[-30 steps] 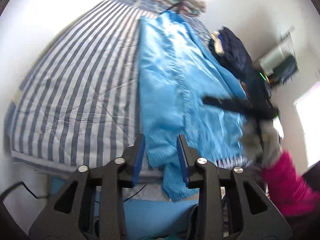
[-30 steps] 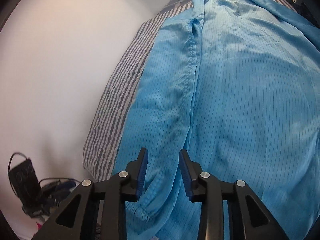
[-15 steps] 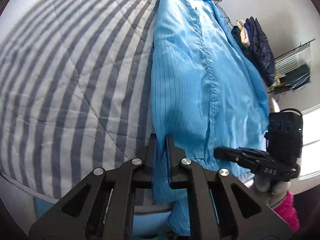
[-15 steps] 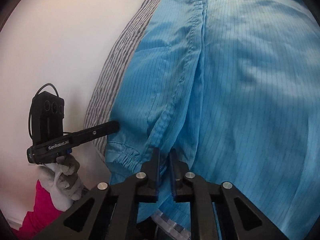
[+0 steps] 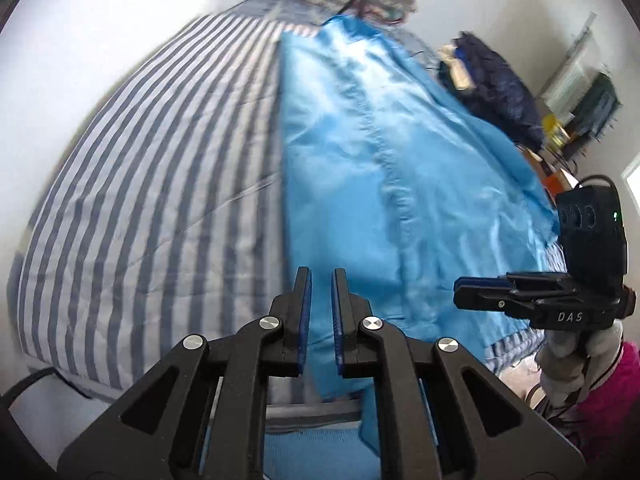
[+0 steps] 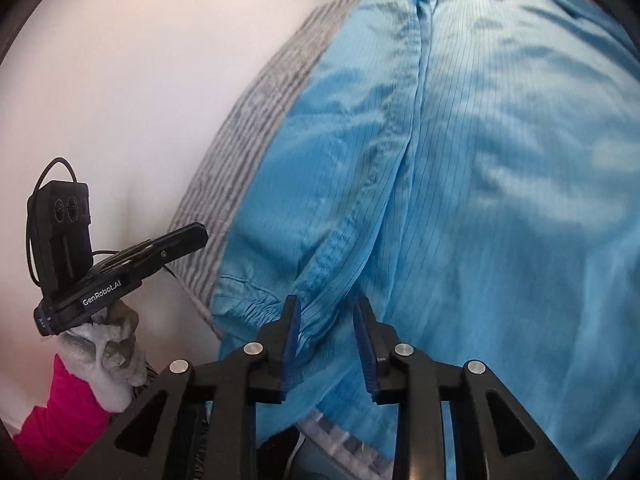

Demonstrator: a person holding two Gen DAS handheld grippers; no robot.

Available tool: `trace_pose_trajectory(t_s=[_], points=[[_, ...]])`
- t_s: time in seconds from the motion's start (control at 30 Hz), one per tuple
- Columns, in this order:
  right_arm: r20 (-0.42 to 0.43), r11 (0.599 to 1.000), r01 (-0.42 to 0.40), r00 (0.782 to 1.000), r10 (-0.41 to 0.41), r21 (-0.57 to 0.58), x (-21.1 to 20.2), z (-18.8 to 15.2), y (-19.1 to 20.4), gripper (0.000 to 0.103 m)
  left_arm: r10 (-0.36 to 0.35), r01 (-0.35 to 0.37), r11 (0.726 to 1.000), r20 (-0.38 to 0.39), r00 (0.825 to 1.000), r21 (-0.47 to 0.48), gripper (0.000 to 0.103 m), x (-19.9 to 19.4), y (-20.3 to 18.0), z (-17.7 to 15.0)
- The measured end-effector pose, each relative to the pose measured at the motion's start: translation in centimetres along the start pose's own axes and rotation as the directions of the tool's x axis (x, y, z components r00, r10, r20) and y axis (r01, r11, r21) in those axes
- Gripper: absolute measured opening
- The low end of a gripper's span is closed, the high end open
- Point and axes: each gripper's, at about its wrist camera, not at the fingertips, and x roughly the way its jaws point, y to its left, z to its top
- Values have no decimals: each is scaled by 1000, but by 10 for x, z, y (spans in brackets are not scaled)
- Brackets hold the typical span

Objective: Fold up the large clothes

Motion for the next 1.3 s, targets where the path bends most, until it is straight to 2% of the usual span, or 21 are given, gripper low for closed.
trace_pose_trajectory(t_s=[0.07,0.13,0.27,0.37,0.43,0.5,0.57,0.7,0.8,0.87,0.93,1.0,1.1,1.13,1.17,1.23,1.3], points=[[29,999,30,999,-29,-29,-15,-5,1,30,-33,35,999,-28,999,38,6,9,-15,-4],[76,996,75,995,-71,-51,-34,-14,2,30,-24,29,997,-67,997,74,6,24,-29,-9],[148,992,115,983,-107,-43,-59,-21,0,31,-65,84,991,-179,982,103,6,58,-50,-23],[181,989,143,974,-134,-38,-70,-28,-2,31,-17,48,985,-187,982,164,6,68,-64,-28],[156,994,112,982,-108,-17,-73,-34,-8,31,-24,52,989,-190,981,141,9,66,-64,-24],[112,998,63,992,-63,4,-70,-38,-10,31,-38,60,991,-180,983,120,24,58,-64,-22],[79,999,33,996,-34,14,-71,-45,-10,33,-57,81,986,-163,985,143,35,48,-69,-23],[19,999,-40,999,39,31,-59,-55,-6,32,-38,64,983,-150,988,174,35,43,-73,-27],[-27,997,-73,997,74,36,-39,-57,-2,26,-46,73,985,-170,984,158,35,51,-70,-25],[-54,995,-91,994,93,40,-26,-59,0,17,-67,94,986,-188,980,139,35,58,-68,-24],[-86,994,-103,991,105,35,-14,-60,3,11,-83,111,985,-208,975,130,35,67,-69,-25],[-107,998,-70,992,70,11,-7,-63,8,11,-73,104,985,-211,975,138,35,71,-71,-25],[-84,999,-36,996,34,-21,-21,-66,14,13,-77,104,985,-192,978,134,35,62,-71,-22],[-60,999,-6,998,4,-45,-29,-66,16,18,-74,99,986,-178,981,134,35,58,-72,-20],[-34,998,21,999,-23,-64,-37,-66,19,28,-77,98,986,-155,985,133,35,50,-72,-17],[27,993,79,997,-77,-83,-59,-67,18,33,-93,107,986,-108,990,130,35,35,-76,-11],[81,990,126,989,-120,-68,-79,-68,11,34,-119,124,985,-46,992,123,35,17,-81,-3]])
